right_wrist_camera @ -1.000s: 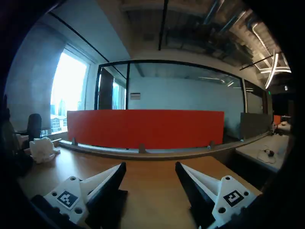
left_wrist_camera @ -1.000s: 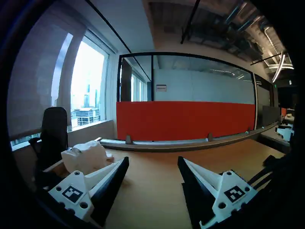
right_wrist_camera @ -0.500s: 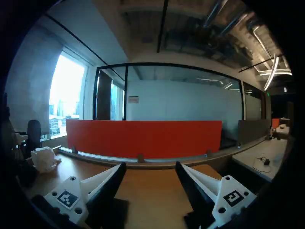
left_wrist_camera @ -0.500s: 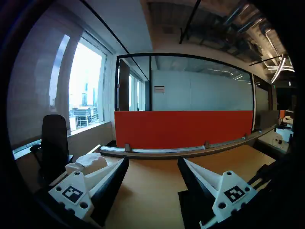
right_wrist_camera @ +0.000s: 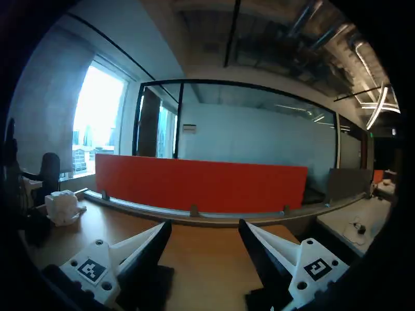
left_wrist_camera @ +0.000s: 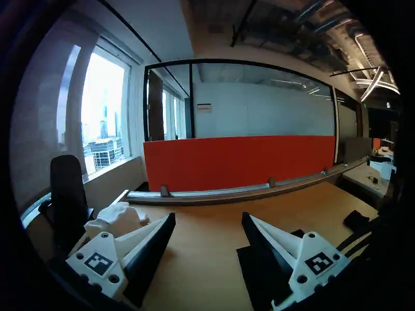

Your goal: Fold towel

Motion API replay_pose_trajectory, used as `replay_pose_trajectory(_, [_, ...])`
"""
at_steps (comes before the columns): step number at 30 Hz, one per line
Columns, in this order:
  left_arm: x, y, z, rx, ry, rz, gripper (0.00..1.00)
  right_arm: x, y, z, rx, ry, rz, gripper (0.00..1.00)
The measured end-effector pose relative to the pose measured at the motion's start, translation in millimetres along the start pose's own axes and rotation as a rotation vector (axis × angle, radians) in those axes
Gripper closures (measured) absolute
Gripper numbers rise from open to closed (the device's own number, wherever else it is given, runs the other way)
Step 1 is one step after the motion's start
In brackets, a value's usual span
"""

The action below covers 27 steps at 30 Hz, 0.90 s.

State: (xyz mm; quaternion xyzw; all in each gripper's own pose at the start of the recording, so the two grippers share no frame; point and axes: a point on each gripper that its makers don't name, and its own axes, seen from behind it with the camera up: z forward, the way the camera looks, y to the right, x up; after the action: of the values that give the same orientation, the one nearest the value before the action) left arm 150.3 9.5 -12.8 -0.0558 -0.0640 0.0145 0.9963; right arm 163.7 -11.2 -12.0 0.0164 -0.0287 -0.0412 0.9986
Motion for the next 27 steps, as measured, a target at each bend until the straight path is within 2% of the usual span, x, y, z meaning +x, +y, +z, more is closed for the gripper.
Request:
replay_pose_trajectory(9, [-15.2,16.8,-1.7,-0.109,-0.085,0.017,0.05,-17.6,-26.4,0.9,0.153,-0.106,-0.054,0.0])
replay_pose_trajectory(15, [-25.5,17.2,-3.9,-0.127,-0.119,0.046,0.05,-25.2,-39.2,0.8,0.224,-0.146,-0.07,0.0])
replay_pose_trajectory(21, [-41.0,31.6,-4.9,-0.19,-0.158,0.088,0.05,-42.7,-59.6,-4.4,0.307,-0.204,-0.115,0.0])
replay_pose_trajectory(27, [-58.6,45.3,-6.6,-0.25,-0.2,0.105,0.05,-59.4,-78.5,-11.9,0.385,-0.253,-0.146,0.0])
